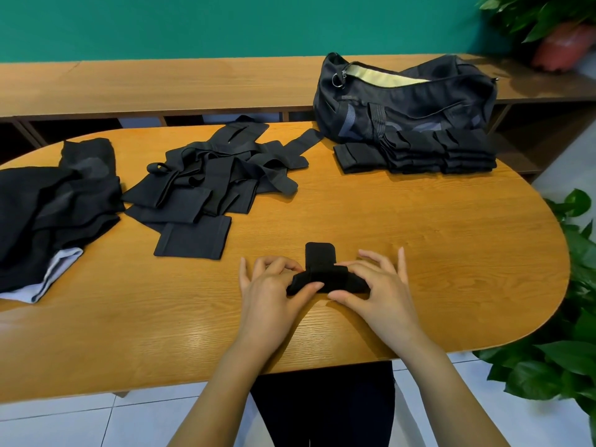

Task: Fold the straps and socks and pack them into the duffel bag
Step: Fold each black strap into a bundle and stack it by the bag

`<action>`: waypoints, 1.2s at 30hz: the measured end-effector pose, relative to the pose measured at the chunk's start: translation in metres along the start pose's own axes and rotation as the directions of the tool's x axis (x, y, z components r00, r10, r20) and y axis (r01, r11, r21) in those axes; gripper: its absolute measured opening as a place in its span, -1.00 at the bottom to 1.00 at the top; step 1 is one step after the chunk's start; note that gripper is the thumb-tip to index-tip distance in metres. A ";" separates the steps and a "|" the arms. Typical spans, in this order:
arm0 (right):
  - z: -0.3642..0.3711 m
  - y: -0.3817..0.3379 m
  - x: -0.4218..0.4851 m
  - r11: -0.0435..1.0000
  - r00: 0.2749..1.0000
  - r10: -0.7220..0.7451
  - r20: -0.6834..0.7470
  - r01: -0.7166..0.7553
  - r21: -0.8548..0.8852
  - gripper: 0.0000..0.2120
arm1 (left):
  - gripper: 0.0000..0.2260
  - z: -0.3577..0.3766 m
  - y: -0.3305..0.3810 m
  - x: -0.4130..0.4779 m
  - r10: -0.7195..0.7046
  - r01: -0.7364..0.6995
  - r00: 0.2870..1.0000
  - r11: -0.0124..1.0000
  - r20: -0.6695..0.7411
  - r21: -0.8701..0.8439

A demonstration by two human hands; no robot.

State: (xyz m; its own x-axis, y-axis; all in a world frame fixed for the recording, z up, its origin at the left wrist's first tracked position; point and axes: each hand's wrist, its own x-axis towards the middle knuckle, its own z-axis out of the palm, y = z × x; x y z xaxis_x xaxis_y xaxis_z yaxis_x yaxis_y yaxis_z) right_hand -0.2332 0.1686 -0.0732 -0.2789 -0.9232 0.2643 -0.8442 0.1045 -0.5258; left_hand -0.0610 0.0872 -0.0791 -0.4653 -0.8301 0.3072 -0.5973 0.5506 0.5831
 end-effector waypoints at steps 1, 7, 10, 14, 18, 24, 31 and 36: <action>0.000 0.000 0.000 1.000 1.000 -0.005 -0.003 0.005 -0.015 -0.49 | -0.57 0.000 0.000 0.001 -0.002 0.002 1.000 1.000 -0.001 0.005; -0.003 -0.010 -0.001 1.000 0.993 0.003 -0.122 -0.005 -0.012 -0.62 | -0.55 0.001 0.003 0.004 -0.024 0.025 0.999 0.999 -0.042 0.028; -0.006 -0.017 0.003 0.998 0.992 0.057 -0.111 -0.060 -0.023 -0.48 | -0.55 0.000 0.005 0.005 -0.051 0.053 0.994 0.998 -0.094 0.020; -0.001 -0.017 0.015 0.994 0.982 0.073 -0.173 -0.086 -0.071 -0.31 | -0.43 -0.005 0.005 0.012 -0.100 0.098 0.989 0.995 -0.107 -0.028; 0.002 -0.010 0.029 0.986 0.972 0.109 -0.206 -0.132 -0.098 -0.25 | -0.32 -0.005 0.002 0.024 -0.136 0.136 0.985 0.991 -0.110 -0.007; 0.000 -0.003 0.042 0.960 0.983 0.168 -0.080 -0.181 -0.215 -0.29 | -0.39 -0.005 -0.008 0.036 -0.107 0.114 0.992 0.985 -0.061 0.130; -0.007 -0.008 0.026 0.956 0.987 0.052 0.155 -0.004 -0.292 -0.33 | -0.49 -0.013 -0.021 0.035 0.072 -0.101 0.979 0.984 0.190 0.148; -0.008 -0.011 0.033 0.972 0.990 0.059 0.126 -0.028 -0.234 -0.43 | -0.59 -0.007 -0.019 0.047 0.125 -0.160 0.981 0.954 0.147 0.255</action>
State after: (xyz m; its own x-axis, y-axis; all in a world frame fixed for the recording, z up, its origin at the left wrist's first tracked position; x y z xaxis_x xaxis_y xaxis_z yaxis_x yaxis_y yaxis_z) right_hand -0.2369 0.1404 -0.0525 -0.2685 -0.9546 0.1286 -0.9197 0.2144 -0.3289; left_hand -0.0667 0.0373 -0.0703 -0.6275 -0.7327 0.2635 -0.6617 0.6802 0.3154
